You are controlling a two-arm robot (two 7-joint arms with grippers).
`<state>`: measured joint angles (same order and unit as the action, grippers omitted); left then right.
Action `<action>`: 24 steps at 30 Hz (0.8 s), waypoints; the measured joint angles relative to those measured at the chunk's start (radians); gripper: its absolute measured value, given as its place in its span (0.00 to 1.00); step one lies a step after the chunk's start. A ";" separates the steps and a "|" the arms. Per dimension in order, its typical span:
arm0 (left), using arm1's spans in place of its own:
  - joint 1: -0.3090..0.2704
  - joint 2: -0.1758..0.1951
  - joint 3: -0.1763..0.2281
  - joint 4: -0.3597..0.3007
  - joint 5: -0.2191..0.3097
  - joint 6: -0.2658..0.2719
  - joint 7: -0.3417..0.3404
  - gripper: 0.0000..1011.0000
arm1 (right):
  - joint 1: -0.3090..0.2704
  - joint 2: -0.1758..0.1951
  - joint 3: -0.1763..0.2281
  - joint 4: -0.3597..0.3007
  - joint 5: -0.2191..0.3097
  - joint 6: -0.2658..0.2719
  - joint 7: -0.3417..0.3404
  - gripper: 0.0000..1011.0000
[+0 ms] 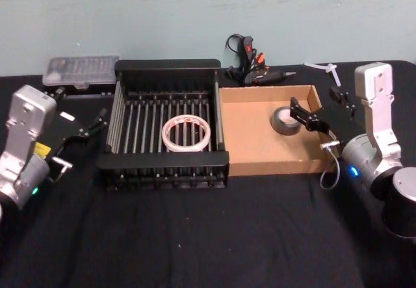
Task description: Pick up the white tape and place it into the black box , Pick up the silver tape and place it into the brown box.
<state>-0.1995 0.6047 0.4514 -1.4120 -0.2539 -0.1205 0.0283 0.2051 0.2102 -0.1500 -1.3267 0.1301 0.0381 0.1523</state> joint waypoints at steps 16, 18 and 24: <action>0.000 0.000 0.000 0.000 0.000 0.000 0.000 0.99 | 0.001 0.002 -0.002 -0.001 0.001 -0.001 0.001 0.99; 0.000 0.000 0.000 0.000 0.000 0.000 0.000 0.99 | 0.001 0.002 -0.002 -0.002 0.001 -0.001 0.001 0.99; 0.000 0.000 0.000 0.000 0.000 0.000 0.000 0.99 | 0.002 0.002 -0.003 -0.002 0.001 -0.001 0.001 0.99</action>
<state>-0.1995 0.6047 0.4514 -1.4120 -0.2539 -0.1205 0.0283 0.2067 0.2118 -0.1528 -1.3285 0.1313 0.0371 0.1534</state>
